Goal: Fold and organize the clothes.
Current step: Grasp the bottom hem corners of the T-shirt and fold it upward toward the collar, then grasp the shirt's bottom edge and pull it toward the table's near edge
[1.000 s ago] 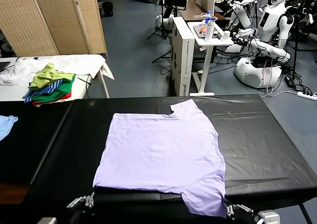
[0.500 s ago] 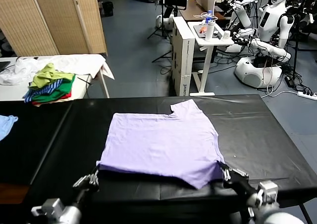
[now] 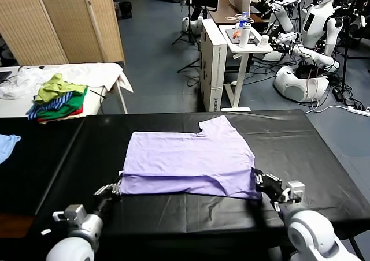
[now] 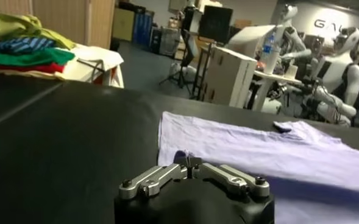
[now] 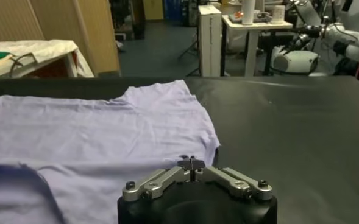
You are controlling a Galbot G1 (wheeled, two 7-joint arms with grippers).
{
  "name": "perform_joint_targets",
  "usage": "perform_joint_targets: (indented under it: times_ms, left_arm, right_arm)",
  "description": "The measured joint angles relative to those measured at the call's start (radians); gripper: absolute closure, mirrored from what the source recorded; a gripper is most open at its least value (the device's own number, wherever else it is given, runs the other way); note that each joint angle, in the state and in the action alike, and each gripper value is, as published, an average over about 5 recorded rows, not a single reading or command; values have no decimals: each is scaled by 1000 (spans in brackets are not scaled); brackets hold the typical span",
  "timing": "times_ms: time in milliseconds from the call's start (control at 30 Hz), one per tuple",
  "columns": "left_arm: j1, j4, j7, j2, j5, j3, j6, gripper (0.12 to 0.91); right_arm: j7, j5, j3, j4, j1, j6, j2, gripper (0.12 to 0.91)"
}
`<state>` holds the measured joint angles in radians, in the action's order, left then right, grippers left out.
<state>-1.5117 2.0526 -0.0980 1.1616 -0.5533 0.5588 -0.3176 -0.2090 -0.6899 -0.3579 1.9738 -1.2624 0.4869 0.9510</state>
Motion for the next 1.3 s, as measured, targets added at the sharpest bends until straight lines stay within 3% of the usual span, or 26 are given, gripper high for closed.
perform_joint_targets:
  times_ms: [233,333,433,500,600,700,933,1100,1300]
  left_arm:
    - [28,-37,3,-23,1,-9,-1,884]
    - [32,-42,3,-25,1,-10,-6,884]
    - [28,-39,2,-25,0,-7,-13,856]
    - [22,-32,1,-25,0,-3,-16,778]
    - [6,-16,1,-20,3,5,-27,593]
    - [-16,4,1,-7,9,14,-37,403]
    - [-61,37,-4,20,8,20,-54,135]
    - [-70,31,-6,26,1,22,-56,124]
    - [-76,18,-4,31,-2,26,-52,123]
  right_arm:
    - [26,3,-12,11,-7,21,1,858]
    - [34,-4,-27,29,-22,37,-9,728]
    - [36,-12,-41,53,-43,54,-23,538]
    - [34,-13,-51,74,-63,61,-34,406]
    - [30,-11,-71,109,-100,66,-49,240]
    - [29,-5,-91,142,-143,67,-55,146]
    - [37,22,-125,175,-237,65,-40,119]
    - [40,28,-140,181,-284,61,-31,144]
    - [46,23,-156,183,-308,58,-34,276]
